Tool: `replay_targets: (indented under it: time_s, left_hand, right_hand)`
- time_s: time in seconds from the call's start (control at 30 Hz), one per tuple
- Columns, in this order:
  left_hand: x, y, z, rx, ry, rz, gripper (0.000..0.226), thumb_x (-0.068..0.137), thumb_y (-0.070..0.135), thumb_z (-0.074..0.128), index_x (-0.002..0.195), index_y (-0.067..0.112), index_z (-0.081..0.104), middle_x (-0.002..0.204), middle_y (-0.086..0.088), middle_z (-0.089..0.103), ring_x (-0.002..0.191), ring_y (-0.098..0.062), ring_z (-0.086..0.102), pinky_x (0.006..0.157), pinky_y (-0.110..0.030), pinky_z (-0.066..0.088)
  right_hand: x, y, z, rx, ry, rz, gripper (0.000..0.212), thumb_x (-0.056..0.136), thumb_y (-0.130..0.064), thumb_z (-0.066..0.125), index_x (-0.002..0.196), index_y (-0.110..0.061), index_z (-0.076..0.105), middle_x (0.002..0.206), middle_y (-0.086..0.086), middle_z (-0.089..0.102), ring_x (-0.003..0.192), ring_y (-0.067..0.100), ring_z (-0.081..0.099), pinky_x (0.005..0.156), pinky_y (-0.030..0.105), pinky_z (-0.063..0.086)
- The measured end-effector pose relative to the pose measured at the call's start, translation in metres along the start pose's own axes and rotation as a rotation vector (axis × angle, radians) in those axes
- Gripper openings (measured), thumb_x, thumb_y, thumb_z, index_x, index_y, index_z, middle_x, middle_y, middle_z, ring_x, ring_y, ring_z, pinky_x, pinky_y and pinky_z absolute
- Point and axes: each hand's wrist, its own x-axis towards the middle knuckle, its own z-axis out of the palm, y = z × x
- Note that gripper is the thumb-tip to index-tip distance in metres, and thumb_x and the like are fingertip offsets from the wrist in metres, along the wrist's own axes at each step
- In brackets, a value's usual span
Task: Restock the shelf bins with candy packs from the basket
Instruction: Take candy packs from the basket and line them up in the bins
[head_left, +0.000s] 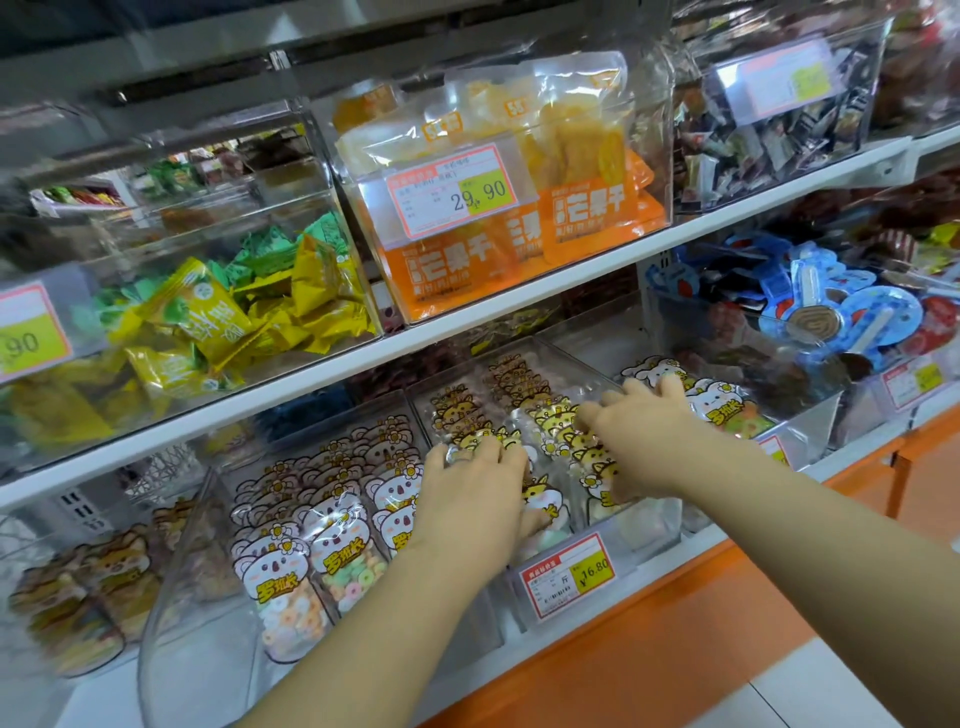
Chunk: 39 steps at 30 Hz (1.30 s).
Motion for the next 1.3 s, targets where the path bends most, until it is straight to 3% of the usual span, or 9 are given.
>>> replay_targets:
  time_s: [0.13,0.2,0.43,0.6,0.67,0.8,1.03,1.23,1.3]
  left_hand:
    - [-0.005,-0.005,0.01,0.013,0.039,-0.021,0.026,0.102,0.037,0.051,0.124,0.025,0.058,0.131,0.001,0.048,0.115,-0.023,0.058,0.116,-0.048,0.019]
    - [-0.003,-0.006,0.012,0.046,0.029,-0.053,0.024,0.098,0.027,0.058,0.122,0.025,0.06,0.129,-0.001,0.05,0.118,-0.025,0.054,0.116,-0.052,0.017]
    - [0.001,-0.001,0.011,0.038,-0.069,-0.074,0.031,0.094,0.023,0.063,0.124,0.021,0.06,0.13,-0.004,0.05,0.118,-0.027,0.057,0.116,-0.056,0.014]
    - [-0.001,-0.008,0.0,-0.166,-0.085,-0.085,0.049,0.092,0.055,0.06,0.131,0.027,0.05,0.137,0.002,0.046,0.132,-0.024,0.047,0.12,-0.06,0.012]
    - [0.0,-0.014,-0.003,-0.233,-0.017,-0.103,0.06,0.09,0.065,0.056,0.138,0.032,0.041,0.146,0.006,0.04,0.14,-0.02,0.038,0.121,-0.06,0.007]
    - [0.006,-0.017,0.002,-0.148,-0.194,-0.071,0.099,0.085,0.075,0.052,0.16,0.03,0.005,0.168,0.005,0.009,0.154,-0.021,0.012,0.118,-0.067,-0.007]
    - [0.007,-0.017,0.0,-0.044,-0.22,-0.051,0.091,0.089,0.065,0.055,0.158,0.025,0.012,0.155,-0.006,0.037,0.144,-0.029,0.034,0.117,-0.07,-0.003]
    - [-0.002,-0.013,-0.003,-0.055,-0.249,-0.067,0.098,0.092,0.064,0.052,0.16,0.025,-0.006,0.167,-0.009,0.01,0.153,-0.03,0.013,0.116,-0.07,-0.005]
    - [-0.015,-0.013,-0.006,-0.128,-0.186,-0.074,0.094,0.093,0.062,0.051,0.161,0.024,-0.003,0.168,-0.005,0.004,0.154,-0.026,0.008,0.119,-0.067,-0.004]
  right_hand:
    - [-0.015,-0.001,-0.004,0.035,0.171,0.015,0.042,0.084,-0.026,0.07,0.122,-0.026,0.052,0.117,0.0,0.057,0.104,0.025,0.061,0.075,0.035,0.045]
    - [-0.019,-0.01,0.005,0.036,0.167,0.044,0.038,0.087,-0.013,0.065,0.121,-0.022,0.051,0.112,0.001,0.058,0.096,0.026,0.065,0.061,0.032,0.04]
    - [-0.005,-0.009,0.031,0.172,0.129,0.042,0.06,0.081,0.006,0.062,0.132,-0.019,0.042,0.124,0.007,0.045,0.1,0.033,0.065,0.061,0.037,0.044]
    - [-0.007,-0.002,0.019,0.143,0.125,0.016,0.059,0.084,-0.004,0.065,0.136,-0.023,0.044,0.129,0.006,0.044,0.093,0.028,0.067,0.056,0.035,0.044]
    - [-0.009,-0.004,0.01,0.148,0.176,-0.011,0.058,0.085,-0.012,0.067,0.137,-0.024,0.044,0.133,0.005,0.043,0.097,0.028,0.066,0.059,0.035,0.047]
    - [-0.011,-0.025,0.011,0.301,0.111,-0.205,0.069,0.088,-0.025,0.069,0.147,-0.026,0.035,0.145,-0.002,0.039,0.121,0.025,0.056,0.081,0.034,0.05]
    - [0.002,-0.026,0.03,0.418,0.099,-0.299,0.051,0.094,-0.012,0.058,0.141,-0.029,0.05,0.141,-0.004,0.052,0.12,0.019,0.057,0.094,0.041,0.051]
    - [-0.008,-0.028,0.038,0.419,0.153,-0.329,0.079,0.092,0.001,0.051,0.156,-0.033,0.021,0.162,-0.012,0.022,0.14,0.012,0.038,0.1,0.034,0.048]
    - [-0.017,-0.028,0.036,0.484,0.202,-0.298,0.079,0.092,-0.002,0.051,0.157,-0.034,0.019,0.162,-0.013,0.019,0.137,0.012,0.043,0.097,0.031,0.049]
